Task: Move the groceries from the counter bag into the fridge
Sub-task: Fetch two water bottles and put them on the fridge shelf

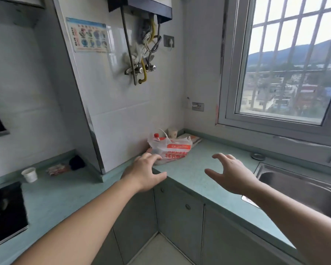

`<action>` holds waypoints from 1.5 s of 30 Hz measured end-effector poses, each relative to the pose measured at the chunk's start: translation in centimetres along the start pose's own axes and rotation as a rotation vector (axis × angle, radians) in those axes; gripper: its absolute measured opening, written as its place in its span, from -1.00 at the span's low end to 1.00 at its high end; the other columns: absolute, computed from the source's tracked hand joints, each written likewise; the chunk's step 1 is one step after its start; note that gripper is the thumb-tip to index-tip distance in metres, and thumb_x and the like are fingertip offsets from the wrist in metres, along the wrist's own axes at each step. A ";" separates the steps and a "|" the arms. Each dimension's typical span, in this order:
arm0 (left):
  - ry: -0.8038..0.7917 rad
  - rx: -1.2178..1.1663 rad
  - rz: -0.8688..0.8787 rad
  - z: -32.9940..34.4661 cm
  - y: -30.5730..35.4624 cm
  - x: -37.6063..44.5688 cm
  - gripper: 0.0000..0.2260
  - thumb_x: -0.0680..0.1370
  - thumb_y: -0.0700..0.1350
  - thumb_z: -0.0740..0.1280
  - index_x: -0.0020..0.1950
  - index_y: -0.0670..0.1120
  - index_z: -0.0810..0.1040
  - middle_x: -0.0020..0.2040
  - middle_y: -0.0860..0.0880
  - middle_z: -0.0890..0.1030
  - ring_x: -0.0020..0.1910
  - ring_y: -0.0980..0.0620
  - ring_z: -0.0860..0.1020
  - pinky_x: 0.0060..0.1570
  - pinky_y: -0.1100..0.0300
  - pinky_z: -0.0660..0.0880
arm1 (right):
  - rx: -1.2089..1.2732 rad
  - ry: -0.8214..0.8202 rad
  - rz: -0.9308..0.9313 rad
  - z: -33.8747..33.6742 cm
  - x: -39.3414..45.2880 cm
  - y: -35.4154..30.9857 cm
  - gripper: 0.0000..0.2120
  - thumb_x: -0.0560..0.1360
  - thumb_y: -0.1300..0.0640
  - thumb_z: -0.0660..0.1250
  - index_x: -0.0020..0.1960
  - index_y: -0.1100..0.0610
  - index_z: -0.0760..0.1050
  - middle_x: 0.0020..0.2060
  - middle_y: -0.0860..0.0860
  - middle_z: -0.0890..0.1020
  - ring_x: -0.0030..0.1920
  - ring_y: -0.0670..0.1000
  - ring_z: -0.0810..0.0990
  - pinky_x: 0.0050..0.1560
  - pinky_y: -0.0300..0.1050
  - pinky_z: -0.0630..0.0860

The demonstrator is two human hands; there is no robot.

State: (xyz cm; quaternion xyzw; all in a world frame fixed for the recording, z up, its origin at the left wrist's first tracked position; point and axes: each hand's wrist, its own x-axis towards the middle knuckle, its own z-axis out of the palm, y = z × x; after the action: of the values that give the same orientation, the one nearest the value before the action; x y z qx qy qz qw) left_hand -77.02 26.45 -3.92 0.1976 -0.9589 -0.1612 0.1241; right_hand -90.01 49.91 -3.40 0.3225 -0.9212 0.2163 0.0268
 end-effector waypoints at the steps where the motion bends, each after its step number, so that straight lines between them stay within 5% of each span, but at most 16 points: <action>1: 0.004 0.002 -0.019 0.2 0.1 1.5 -0.48 0.38 0.29 0.26 0.31 0.21 0.38 0.34 0.16 0.39 0.32 0.06 0.39 0.23 0.03 0.43 | 0.008 -0.010 -0.011 0.0 1.8 0.6 -0.37 0.49 -0.30 0.22 0.45 -0.04 0.23 0.37 0.02 0.40 0.31 0.06 0.41 0.22 -0.02 0.44; 12: 0.047 0.019 -0.091 1.9 -1.0 14.4 -0.51 0.44 0.21 0.31 0.35 0.15 0.39 0.34 0.15 0.41 0.25 0.08 0.44 0.17 0.08 0.45 | 0.043 -0.065 -0.093 1.6 16.9 2.6 -0.38 0.50 -0.26 0.26 0.46 -0.01 0.25 0.38 0.01 0.42 0.29 0.05 0.45 0.22 -0.05 0.47; 23: 0.021 -0.097 -0.010 4.1 -9.1 29.7 -0.52 0.46 0.12 0.36 0.36 0.08 0.41 0.30 0.07 0.45 0.19 0.05 0.47 0.13 0.12 0.47 | -0.045 -0.065 -0.019 6.3 31.5 1.0 -0.44 0.48 -0.26 0.28 0.39 -0.05 0.35 0.32 0.00 0.47 0.26 0.06 0.46 0.17 -0.06 0.45; 37: -0.036 -0.019 -0.029 8.1 -15.5 44.8 -0.45 0.45 0.25 0.34 0.38 0.10 0.34 0.33 0.03 0.43 0.25 0.00 0.46 0.18 0.00 0.50 | -0.028 -0.155 0.025 14.6 46.6 3.3 -0.42 0.47 -0.29 0.25 0.39 -0.03 0.33 0.29 0.00 0.48 0.20 0.05 0.49 0.14 0.00 0.50; 45: -0.086 -0.088 -0.096 9.7 -15.1 50.5 -0.63 0.60 0.13 0.20 0.35 0.01 0.43 0.30 0.00 0.50 0.23 0.01 0.49 0.16 0.10 0.50 | 0.043 -0.233 0.015 17.9 52.8 4.9 -0.41 0.51 -0.24 0.24 0.44 0.02 0.28 0.32 0.06 0.46 0.21 0.08 0.49 0.12 -0.04 0.47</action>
State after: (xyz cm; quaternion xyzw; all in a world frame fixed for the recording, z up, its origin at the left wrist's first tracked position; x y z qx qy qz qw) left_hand -119.81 -5.29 -9.42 0.2307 -0.9447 -0.2175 0.0835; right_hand -133.08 15.16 -11.53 0.3388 -0.9156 0.1974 -0.0890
